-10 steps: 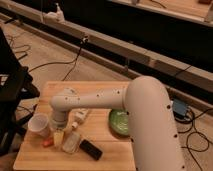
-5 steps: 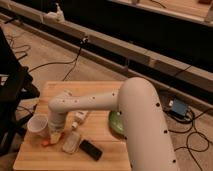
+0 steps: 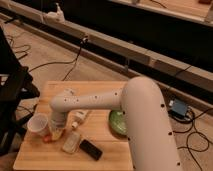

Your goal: Place the pepper in the ceramic cup

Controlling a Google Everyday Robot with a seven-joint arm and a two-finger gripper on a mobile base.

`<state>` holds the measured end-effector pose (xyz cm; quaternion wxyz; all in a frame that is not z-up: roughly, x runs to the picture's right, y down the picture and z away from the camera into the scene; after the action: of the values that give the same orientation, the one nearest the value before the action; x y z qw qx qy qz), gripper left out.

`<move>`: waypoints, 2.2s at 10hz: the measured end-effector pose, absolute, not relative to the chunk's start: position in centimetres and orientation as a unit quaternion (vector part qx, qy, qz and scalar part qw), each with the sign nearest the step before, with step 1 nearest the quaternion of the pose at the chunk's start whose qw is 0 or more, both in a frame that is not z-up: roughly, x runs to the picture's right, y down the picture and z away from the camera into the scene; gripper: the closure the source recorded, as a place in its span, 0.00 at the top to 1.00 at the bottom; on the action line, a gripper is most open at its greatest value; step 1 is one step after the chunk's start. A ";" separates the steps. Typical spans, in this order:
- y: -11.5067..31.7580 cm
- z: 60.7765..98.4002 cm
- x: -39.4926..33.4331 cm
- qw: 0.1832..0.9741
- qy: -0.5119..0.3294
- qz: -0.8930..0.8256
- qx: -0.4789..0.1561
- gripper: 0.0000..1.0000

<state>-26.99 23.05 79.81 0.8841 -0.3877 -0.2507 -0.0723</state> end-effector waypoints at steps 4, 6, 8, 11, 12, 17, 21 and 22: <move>20.1 78.0 -23.4 0.901 -0.232 -0.074 -0.359 0.00; 17.6 76.8 -21.1 0.913 -0.217 -0.067 -0.338 0.00; 14.6 75.8 -19.4 0.924 -0.210 -0.056 -0.314 0.00; 9.6 73.6 -20.3 0.935 -0.222 -0.064 -0.268 0.00; 8.2 72.7 -21.6 0.936 -0.233 -0.075 -0.254 0.00; 8.5 69.6 -30.3 0.907 -0.308 -0.148 -0.248 0.00; 11.9 69.3 -34.2 0.881 -0.329 -0.200 -0.276 0.22; 12.4 69.7 -34.4 0.879 -0.326 -0.205 -0.282 0.32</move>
<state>-34.44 12.38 69.72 0.8786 -0.2820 -0.3262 -0.2053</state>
